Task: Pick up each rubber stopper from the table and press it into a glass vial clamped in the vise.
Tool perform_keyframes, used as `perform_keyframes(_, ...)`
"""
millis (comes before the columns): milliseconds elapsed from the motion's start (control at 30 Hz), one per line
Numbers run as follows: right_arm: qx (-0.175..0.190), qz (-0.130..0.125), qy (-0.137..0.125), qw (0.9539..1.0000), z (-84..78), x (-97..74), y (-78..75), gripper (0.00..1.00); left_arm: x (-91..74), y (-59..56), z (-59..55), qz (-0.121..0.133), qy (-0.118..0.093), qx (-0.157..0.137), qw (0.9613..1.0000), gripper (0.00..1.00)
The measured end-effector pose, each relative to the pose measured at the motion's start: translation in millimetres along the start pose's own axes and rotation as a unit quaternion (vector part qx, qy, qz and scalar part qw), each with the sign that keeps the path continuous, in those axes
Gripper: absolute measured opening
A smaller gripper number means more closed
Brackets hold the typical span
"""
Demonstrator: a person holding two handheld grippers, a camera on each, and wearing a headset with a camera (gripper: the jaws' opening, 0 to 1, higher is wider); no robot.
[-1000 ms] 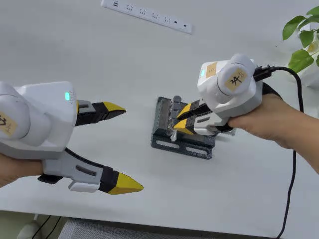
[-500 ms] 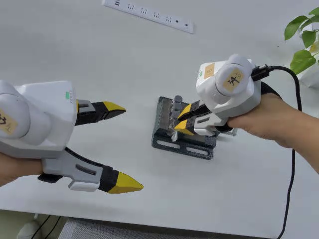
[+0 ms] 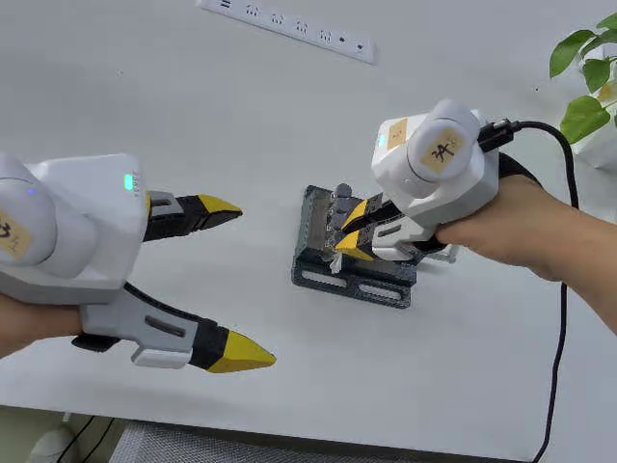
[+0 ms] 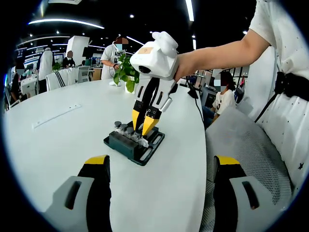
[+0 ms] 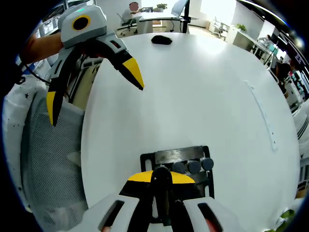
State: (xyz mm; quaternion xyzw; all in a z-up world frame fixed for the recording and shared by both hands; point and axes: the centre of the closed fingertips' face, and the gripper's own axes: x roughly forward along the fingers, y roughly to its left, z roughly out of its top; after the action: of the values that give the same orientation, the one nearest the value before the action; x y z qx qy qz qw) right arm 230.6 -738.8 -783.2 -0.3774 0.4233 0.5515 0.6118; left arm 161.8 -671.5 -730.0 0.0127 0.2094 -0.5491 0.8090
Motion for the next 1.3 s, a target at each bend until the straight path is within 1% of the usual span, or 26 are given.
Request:
perform_keyframes(133, -0.012, -0.008, 0.007, 0.9999, 0.6, 0.4, 2.9, 0.06, 0.3, -0.4, 0.6, 0.0, -0.002, 0.0, 1.0, 0.87)
perform_keyframes(267, -0.023, -0.016, 0.015, 0.9995, 0.5, 0.6, 2.1, 0.06, 0.2, -0.6, 0.4, 0.0, -0.002, 0.0, 1.0, 0.87)
perform_keyframes(567, -0.031, -0.019, 0.029, 0.9989, 0.0, 1.3, 1.0, 0.06, -0.2, -0.5, 1.6, 0.0, -0.003, 0.001, 1.0, 0.87)
perform_keyframes(633, -0.032, -0.019, 0.027, 0.999, -0.6, 1.4, 1.2, 0.06, 0.1, -1.1, 2.0, -0.001, -0.003, 0.001, 1.0, 0.87)
perform_keyframes(900, -0.02, -0.02, 0.006, 0.9996, -0.1, 1.0, 1.1, 0.07, -0.1, -0.9, 3.3, -0.002, -0.002, 0.003, 1.0, 0.87)
perform_keyframes(1300, -0.021, -0.02, 0.002, 0.9996, 0.5, 1.4, 1.5, 0.08, -0.1, -0.6, 3.2, -0.001, -0.003, 0.002, 1.0, 0.86)
